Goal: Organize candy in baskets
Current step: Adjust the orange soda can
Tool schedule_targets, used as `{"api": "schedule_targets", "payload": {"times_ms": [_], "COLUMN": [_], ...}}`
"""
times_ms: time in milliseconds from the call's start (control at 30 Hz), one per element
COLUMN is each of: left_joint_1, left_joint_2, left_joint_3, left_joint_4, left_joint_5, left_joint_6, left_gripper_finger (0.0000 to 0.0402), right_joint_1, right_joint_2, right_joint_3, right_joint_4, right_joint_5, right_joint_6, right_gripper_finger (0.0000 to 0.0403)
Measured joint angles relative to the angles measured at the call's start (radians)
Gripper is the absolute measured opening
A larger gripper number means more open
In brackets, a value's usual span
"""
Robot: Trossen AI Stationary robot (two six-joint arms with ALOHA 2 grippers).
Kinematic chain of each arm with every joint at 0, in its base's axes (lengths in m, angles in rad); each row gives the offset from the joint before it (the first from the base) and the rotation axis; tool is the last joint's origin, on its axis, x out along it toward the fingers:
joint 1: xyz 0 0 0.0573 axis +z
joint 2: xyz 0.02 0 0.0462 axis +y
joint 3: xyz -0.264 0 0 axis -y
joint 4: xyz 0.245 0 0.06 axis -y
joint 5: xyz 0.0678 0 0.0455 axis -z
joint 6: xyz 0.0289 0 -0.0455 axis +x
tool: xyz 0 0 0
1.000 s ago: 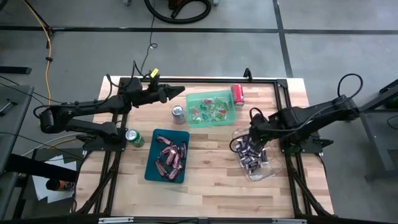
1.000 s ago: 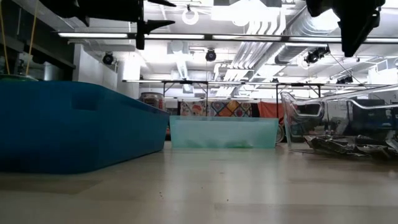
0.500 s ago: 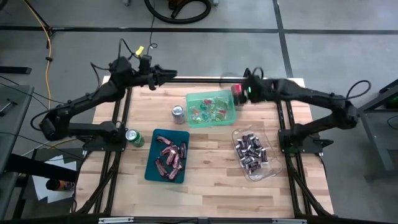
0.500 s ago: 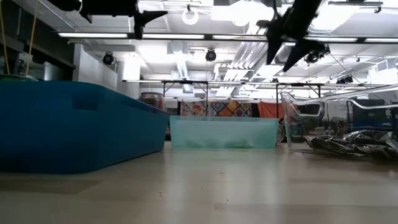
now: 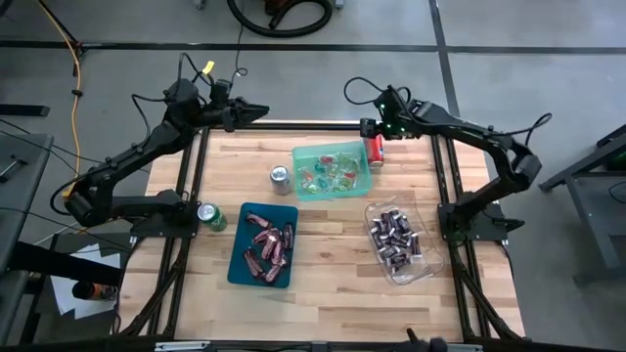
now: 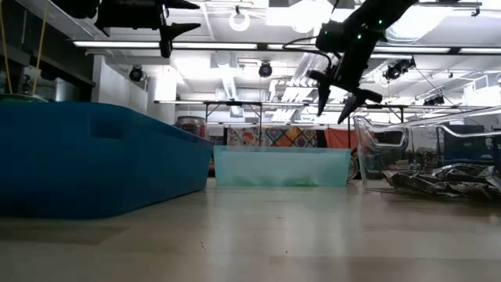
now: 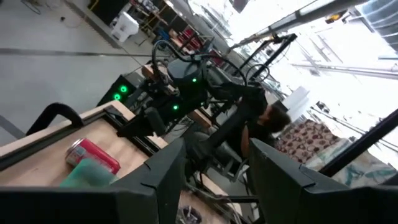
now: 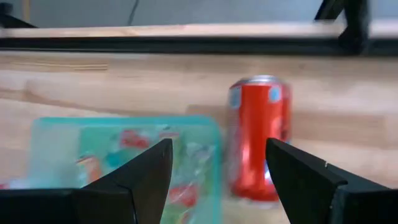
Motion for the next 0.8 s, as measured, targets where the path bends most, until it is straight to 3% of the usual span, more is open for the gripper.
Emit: {"api": "schedule_targets", "payload": {"times_ms": [133, 300, 400, 600, 700, 800], "left_joint_1": [-0.01, -0.011, -0.012, -0.011, -0.011, -0.011], "left_joint_2": [0.0, 0.001, 0.001, 0.001, 0.001, 0.001], "left_joint_3": [0.0, 0.0, 0.0, 0.0, 0.0, 0.0], "left_joint_4": [0.0, 0.0, 0.0, 0.0, 0.0, 0.0], "left_joint_5": [-0.043, -0.061, -0.09, -0.149, -0.167, -0.168], "left_joint_6": [-0.004, -0.009, -0.009, -0.009, -0.017, -0.018], "left_gripper_finger": [0.0163, 0.0163, 0.0163, 0.0163, 0.0163, 0.0163], "right_joint_1": [-0.042, -0.065, -0.064, -0.059, -0.059, -0.067], "right_joint_2": [0.027, 0.061, 0.089, 0.176, 0.196, 0.186], "right_joint_3": [0.0, 0.0, 0.0, 0.0, 0.0, 0.0], "right_joint_4": [0.041, 0.045, 0.044, 0.048, 0.044, 0.025], "right_joint_5": [0.068, -0.075, -0.099, -0.125, -0.073, -0.077], "right_joint_6": [-0.135, -0.342, -0.37, -0.372, -0.289, -0.286], "right_gripper_finger": [0.0252, 0.0252, 0.0263, 0.0339, 0.0384, 0.0395]}}
